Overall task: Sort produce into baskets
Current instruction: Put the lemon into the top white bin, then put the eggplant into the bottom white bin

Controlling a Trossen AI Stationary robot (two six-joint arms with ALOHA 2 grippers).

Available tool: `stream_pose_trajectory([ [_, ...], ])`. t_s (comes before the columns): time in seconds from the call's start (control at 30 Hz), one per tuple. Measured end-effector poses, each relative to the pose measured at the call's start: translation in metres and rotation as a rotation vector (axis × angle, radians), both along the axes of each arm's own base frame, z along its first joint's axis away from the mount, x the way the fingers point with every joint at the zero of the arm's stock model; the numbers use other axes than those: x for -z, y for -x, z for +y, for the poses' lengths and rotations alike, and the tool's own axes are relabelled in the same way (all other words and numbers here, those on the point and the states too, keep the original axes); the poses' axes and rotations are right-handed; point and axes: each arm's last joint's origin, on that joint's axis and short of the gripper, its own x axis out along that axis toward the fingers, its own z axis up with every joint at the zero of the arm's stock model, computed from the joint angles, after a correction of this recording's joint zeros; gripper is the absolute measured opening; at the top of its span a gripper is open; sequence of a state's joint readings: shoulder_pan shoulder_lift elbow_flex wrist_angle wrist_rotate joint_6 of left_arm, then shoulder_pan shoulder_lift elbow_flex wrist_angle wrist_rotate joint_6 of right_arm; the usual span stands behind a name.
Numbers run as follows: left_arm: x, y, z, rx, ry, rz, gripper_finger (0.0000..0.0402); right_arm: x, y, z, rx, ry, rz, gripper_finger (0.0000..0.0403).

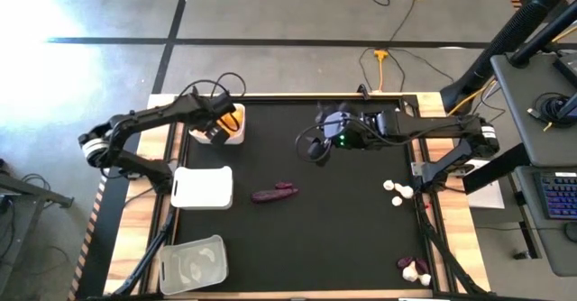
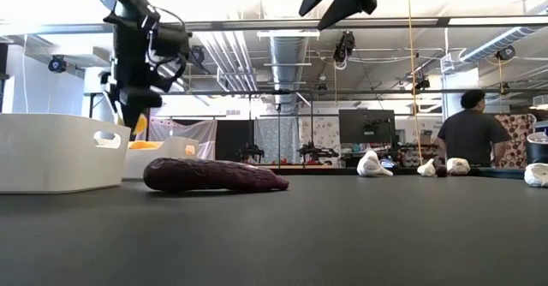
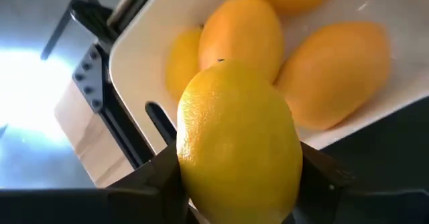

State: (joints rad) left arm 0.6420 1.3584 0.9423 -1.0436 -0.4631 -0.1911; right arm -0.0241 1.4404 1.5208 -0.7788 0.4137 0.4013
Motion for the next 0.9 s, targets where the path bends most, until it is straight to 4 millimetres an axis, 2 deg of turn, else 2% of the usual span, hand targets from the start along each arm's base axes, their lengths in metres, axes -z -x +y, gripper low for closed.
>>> stream_pose_trajectory([
  [0.3,0.031,0.008,-0.002,-0.022,-0.042,0.104,0.0191,0.001,-0.001,0.011,-0.011,-0.038,-0.017,0.0295],
  [0.4,0.037,0.01,-0.003,-0.063,-0.071,0.105,0.0191,0.001,-0.002,0.017,-0.076,-0.096,-0.023,0.0298],
  [0.6,0.037,0.013,-0.004,-0.069,-0.1,0.122,0.0206,0.001,-0.003,0.03,-0.114,-0.162,-0.04,0.0309],
  [0.9,0.034,0.013,-0.004,-0.025,-0.088,0.159,0.0276,0.001,-0.002,0.043,-0.081,-0.225,-0.073,0.0309],
])
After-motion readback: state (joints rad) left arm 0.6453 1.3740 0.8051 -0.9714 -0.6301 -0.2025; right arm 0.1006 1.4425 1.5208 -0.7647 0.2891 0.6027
